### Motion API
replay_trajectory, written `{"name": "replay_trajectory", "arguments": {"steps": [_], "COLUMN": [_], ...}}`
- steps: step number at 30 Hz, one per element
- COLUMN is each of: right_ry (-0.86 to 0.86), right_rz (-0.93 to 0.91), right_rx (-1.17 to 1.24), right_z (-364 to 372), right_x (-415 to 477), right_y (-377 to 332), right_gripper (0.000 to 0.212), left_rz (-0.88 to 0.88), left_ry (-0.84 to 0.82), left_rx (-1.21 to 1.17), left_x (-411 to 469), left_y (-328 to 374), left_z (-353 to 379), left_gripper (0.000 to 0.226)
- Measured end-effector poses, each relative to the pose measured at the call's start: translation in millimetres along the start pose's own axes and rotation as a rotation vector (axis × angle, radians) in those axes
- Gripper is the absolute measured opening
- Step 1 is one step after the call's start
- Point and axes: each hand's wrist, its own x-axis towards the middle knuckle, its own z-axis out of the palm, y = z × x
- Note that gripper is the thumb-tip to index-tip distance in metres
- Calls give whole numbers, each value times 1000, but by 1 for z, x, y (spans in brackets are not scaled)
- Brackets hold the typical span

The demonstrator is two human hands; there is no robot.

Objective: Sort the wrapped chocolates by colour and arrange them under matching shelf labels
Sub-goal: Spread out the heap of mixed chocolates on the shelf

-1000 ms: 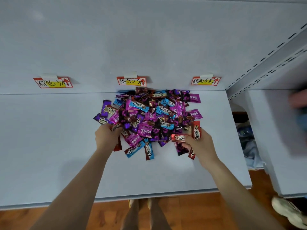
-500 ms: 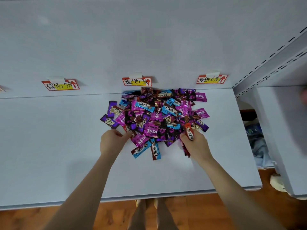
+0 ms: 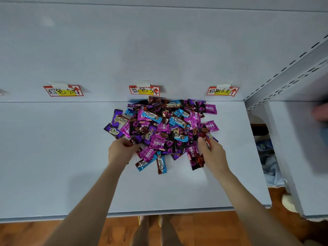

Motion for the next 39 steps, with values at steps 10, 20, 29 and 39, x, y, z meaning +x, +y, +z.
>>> {"name": "replay_trajectory", "arguments": {"steps": [10,20,29,39], "right_ry": [-149,-267,-253,-323], "right_rz": [-482,-625,-540,-471], "right_rx": [-430,-912,-795,-931], "right_z": [42,97,78,85], "right_x": [46,88,82,92], "right_y": [-63,-78,-82,-90], "right_gripper": [31,38,25,27], "left_rz": [-37,-74,-61,-37], "left_ry": [38,105,120,130], "left_rx": [-494,-639,-706,-605], "left_x": [-46,-47,-37,-33], "left_y": [-19,-31,-21,-32], "left_z": [-34,-42,-39,-43], "left_gripper": [10,17,29,51]}}
